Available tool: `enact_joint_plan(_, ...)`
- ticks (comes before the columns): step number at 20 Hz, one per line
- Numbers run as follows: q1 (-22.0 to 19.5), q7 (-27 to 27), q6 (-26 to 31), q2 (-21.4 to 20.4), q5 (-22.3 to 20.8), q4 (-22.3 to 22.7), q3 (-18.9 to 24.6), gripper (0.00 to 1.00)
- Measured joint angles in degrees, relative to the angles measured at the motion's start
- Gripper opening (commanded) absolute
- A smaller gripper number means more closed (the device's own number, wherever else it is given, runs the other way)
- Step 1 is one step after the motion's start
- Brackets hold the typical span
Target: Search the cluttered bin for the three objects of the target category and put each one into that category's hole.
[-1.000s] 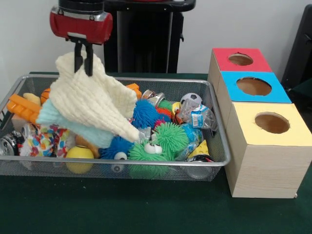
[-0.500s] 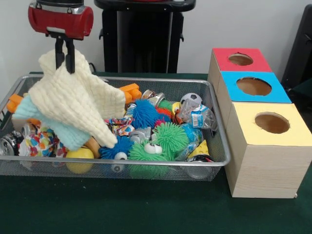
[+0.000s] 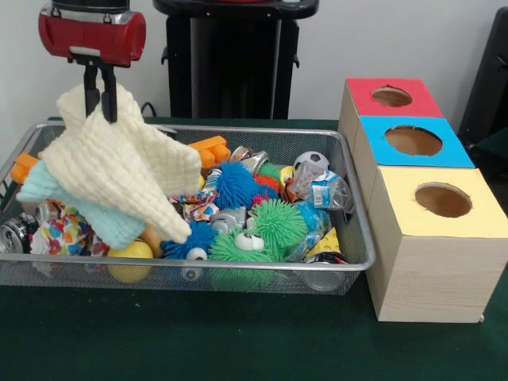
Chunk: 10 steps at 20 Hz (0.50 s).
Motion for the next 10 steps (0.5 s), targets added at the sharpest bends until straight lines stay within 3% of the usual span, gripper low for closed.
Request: enact_joint_plan(10,-4.9,0.0,0.0,0.6,-3.0,0.0,4.7,0.00)
